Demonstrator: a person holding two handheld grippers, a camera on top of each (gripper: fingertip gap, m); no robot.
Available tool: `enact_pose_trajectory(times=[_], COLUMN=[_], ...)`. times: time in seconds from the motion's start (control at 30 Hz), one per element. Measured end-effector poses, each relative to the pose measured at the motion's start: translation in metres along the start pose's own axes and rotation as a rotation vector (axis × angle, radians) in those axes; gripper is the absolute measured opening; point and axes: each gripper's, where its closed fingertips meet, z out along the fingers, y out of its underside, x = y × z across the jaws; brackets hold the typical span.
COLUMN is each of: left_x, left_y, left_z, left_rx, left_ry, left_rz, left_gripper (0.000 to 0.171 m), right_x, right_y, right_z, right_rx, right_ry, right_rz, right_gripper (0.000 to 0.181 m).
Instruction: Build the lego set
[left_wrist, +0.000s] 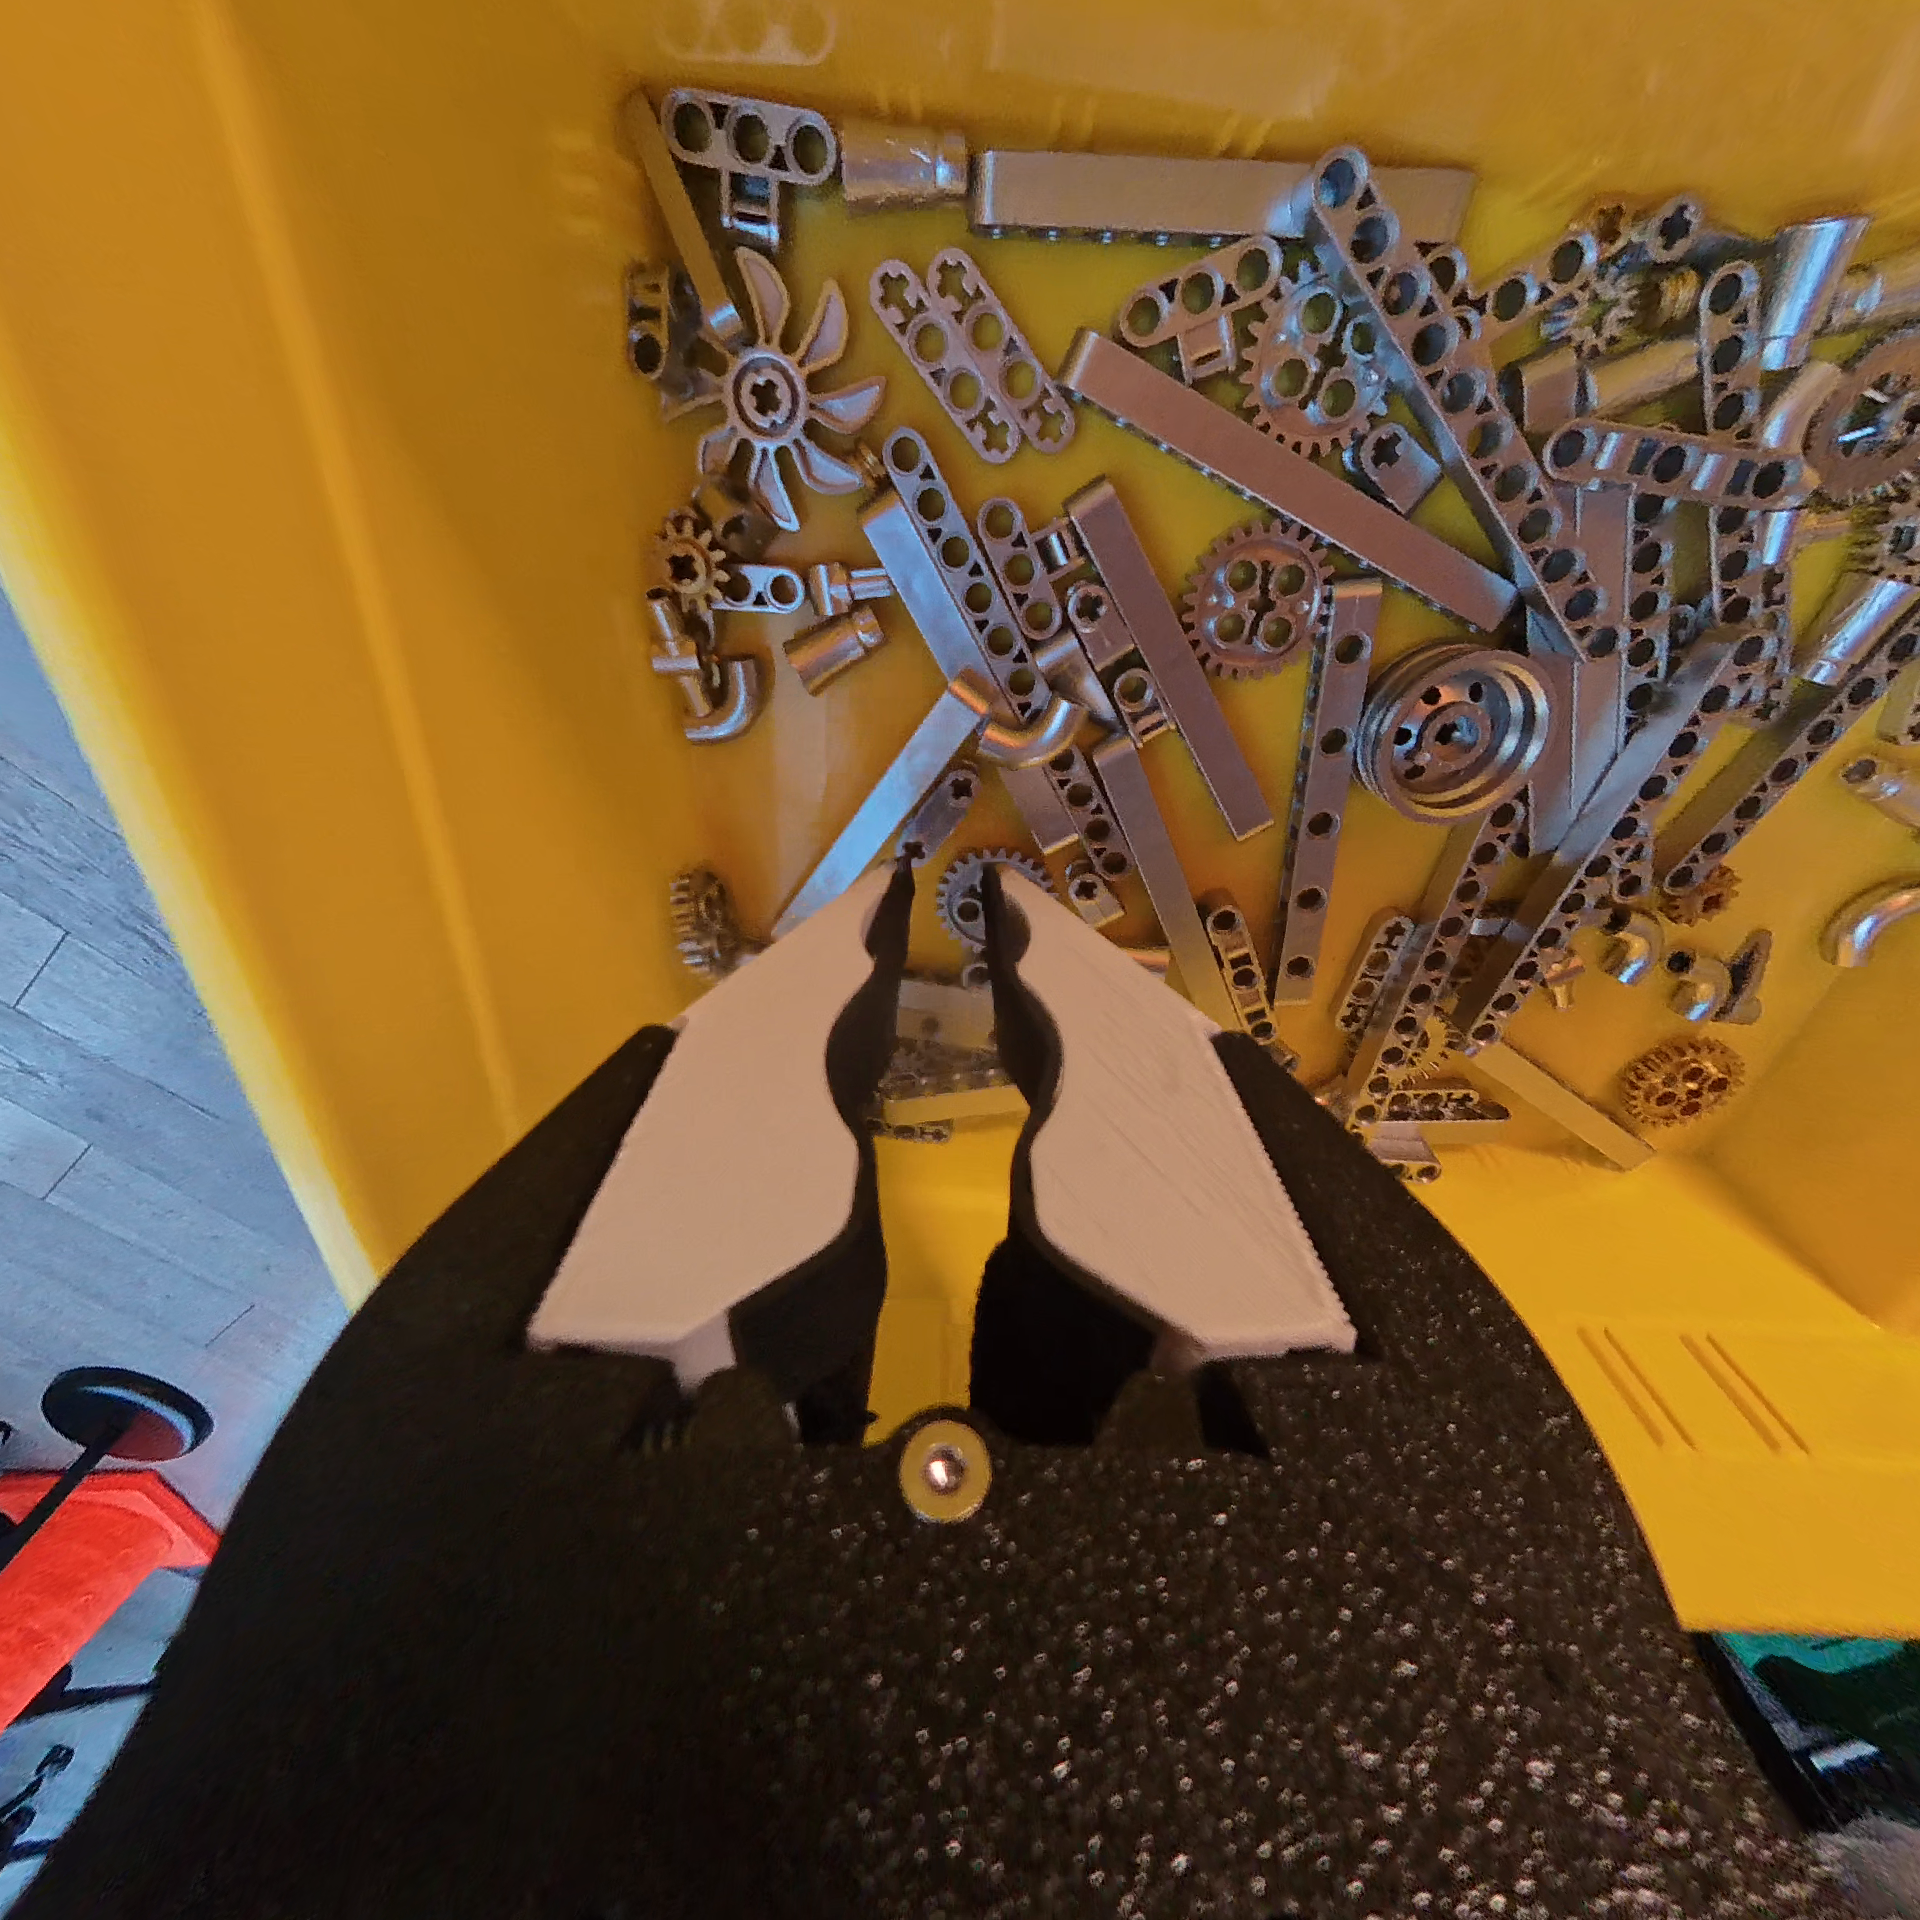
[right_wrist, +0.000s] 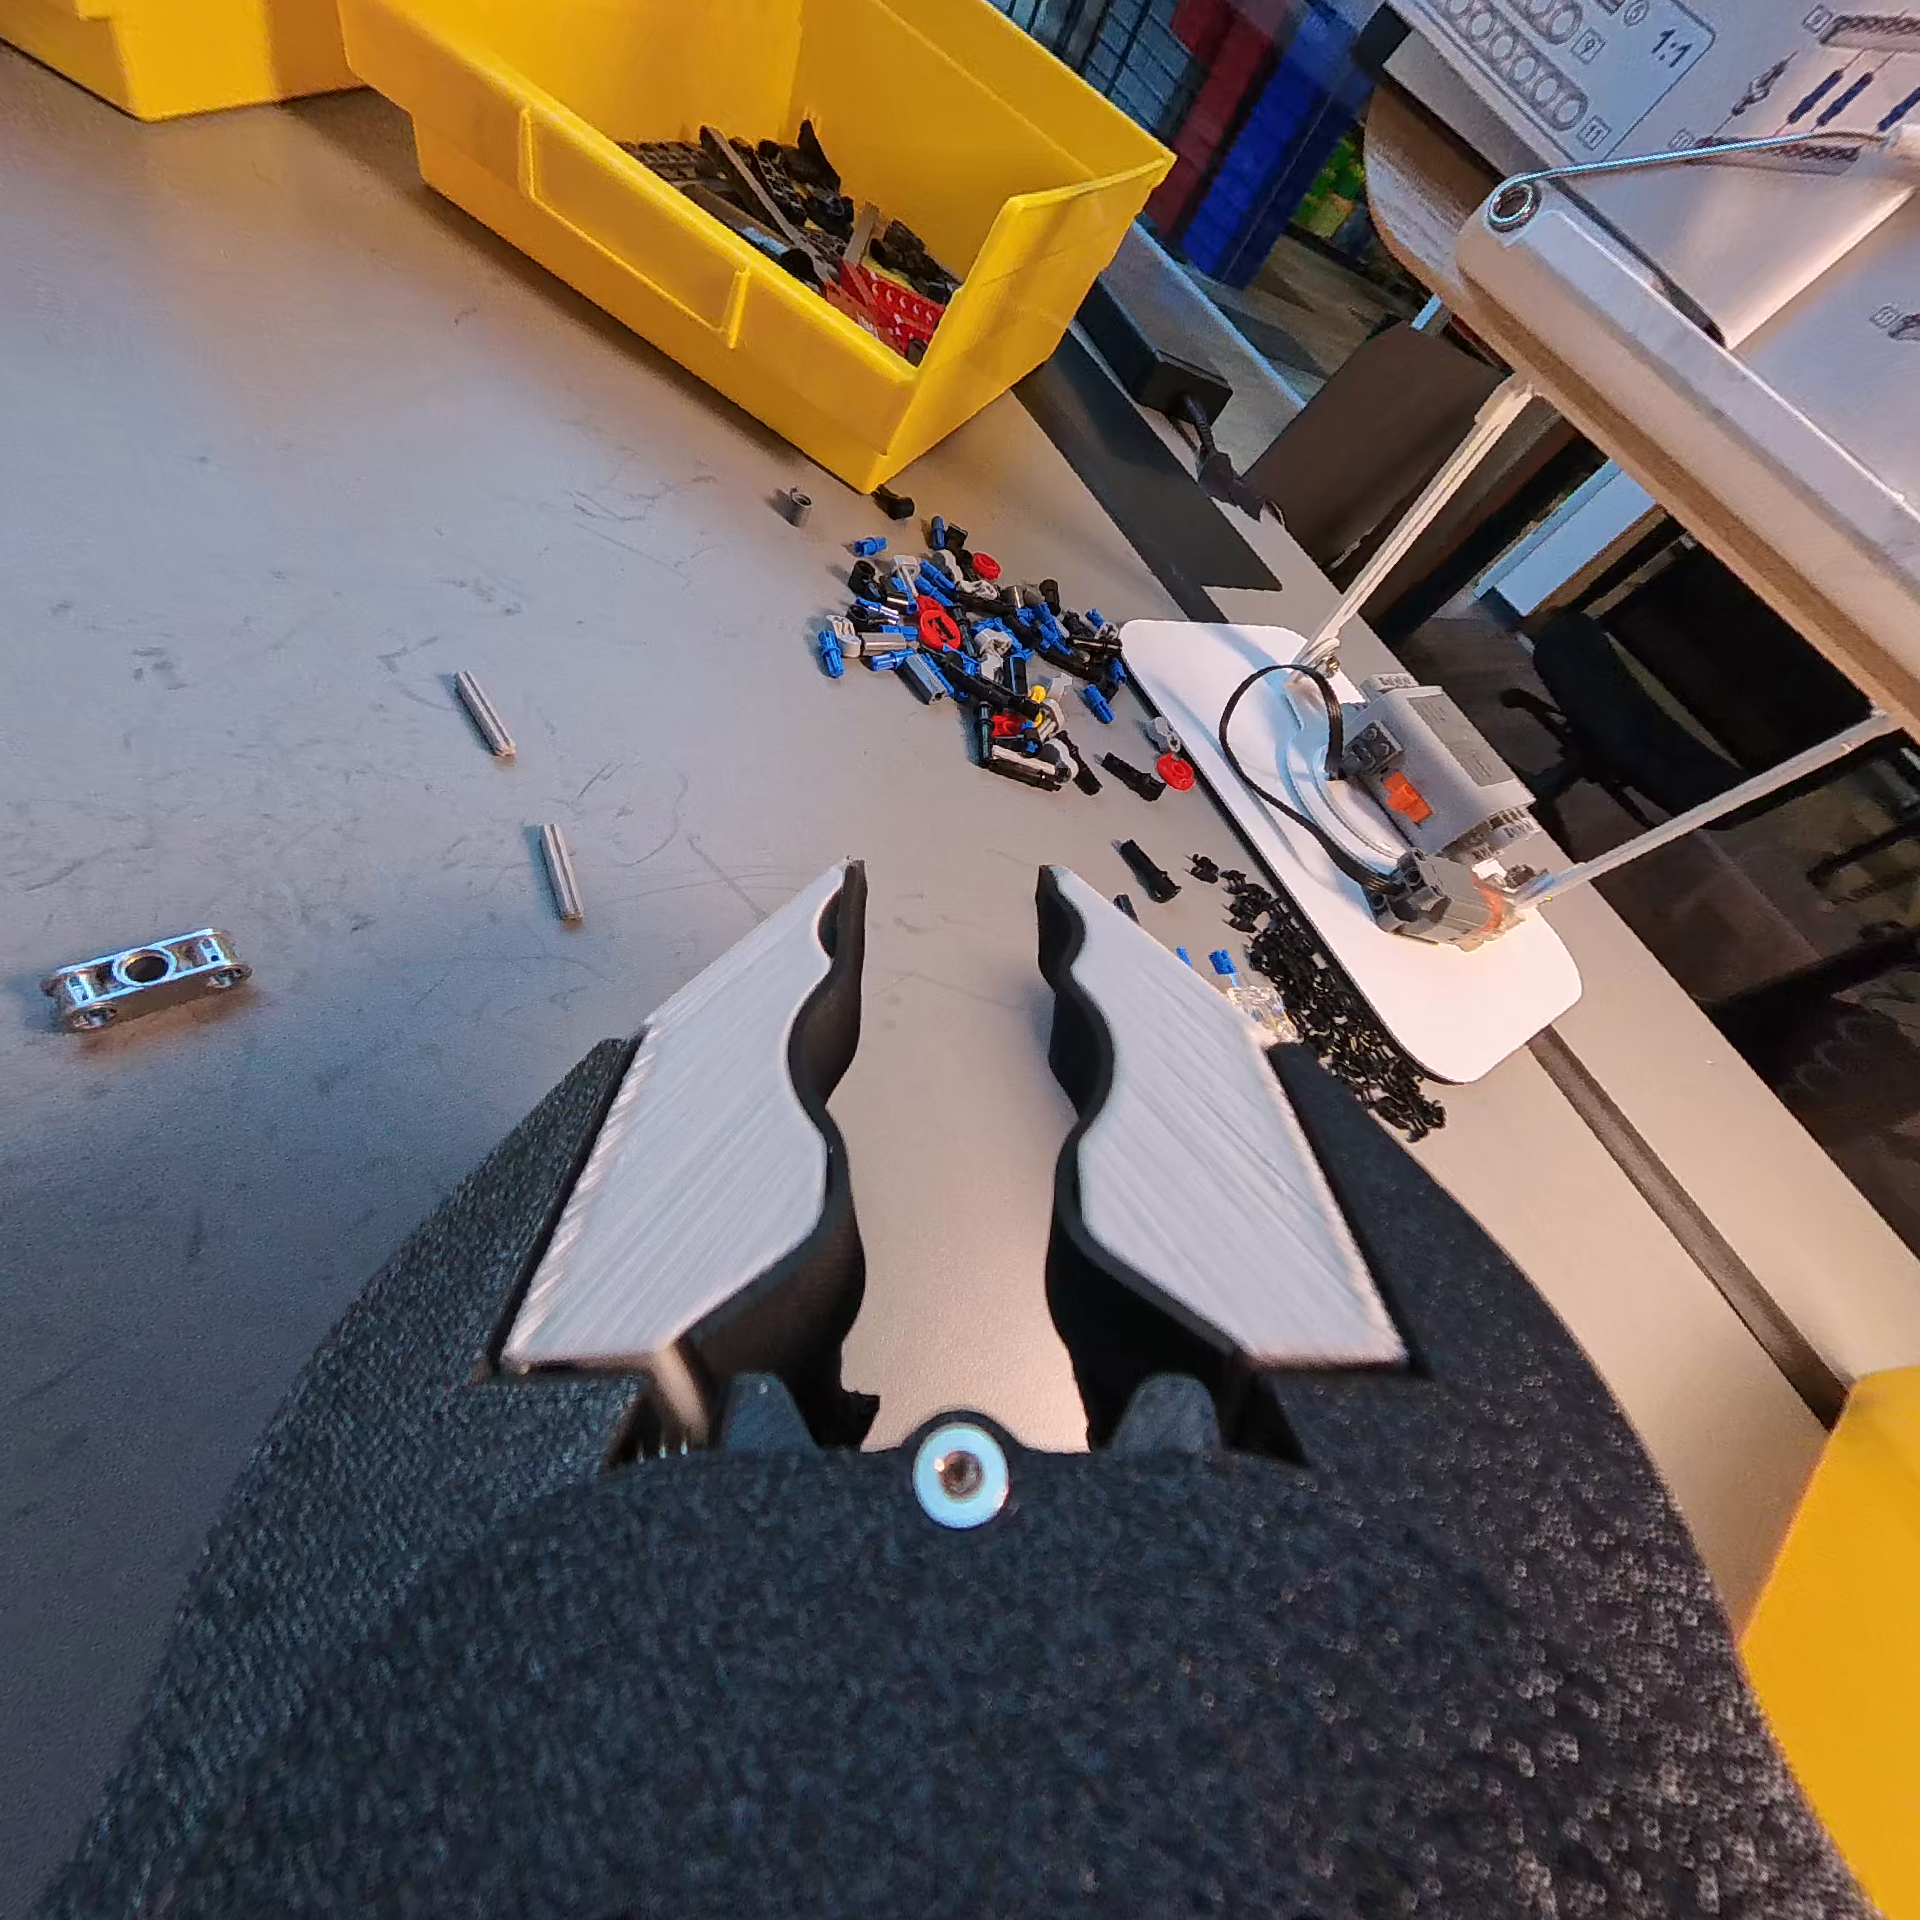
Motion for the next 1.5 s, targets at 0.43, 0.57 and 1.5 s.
enact_pose_trajectory(times=[0.43, 0.57, 1.5], left_x=[-0.005, -0.004, 0.443], left_y=[-0.004, -0.004, -0.263], left_z=[0.013, 0.015, 0.027], left_rx=[-0.011, -0.01, 0.55], left_ry=[-0.023, -0.009, 0.224], left_rz=[0.015, 0.019, 0.67], left_gripper=[0.017, 0.007, 0.01], right_x=[0.011, 0.011, 0.035], right_y=[0.008, 0.008, -0.048], right_z=[-0.016, -0.016, -0.082], right_rx=[0.004, 0.002, 0.234], right_ry=[0.003, 0.002, 0.045], right_rz=[0.002, -0.002, 0.024], right_gripper=[0.031, 0.031, 0.032])
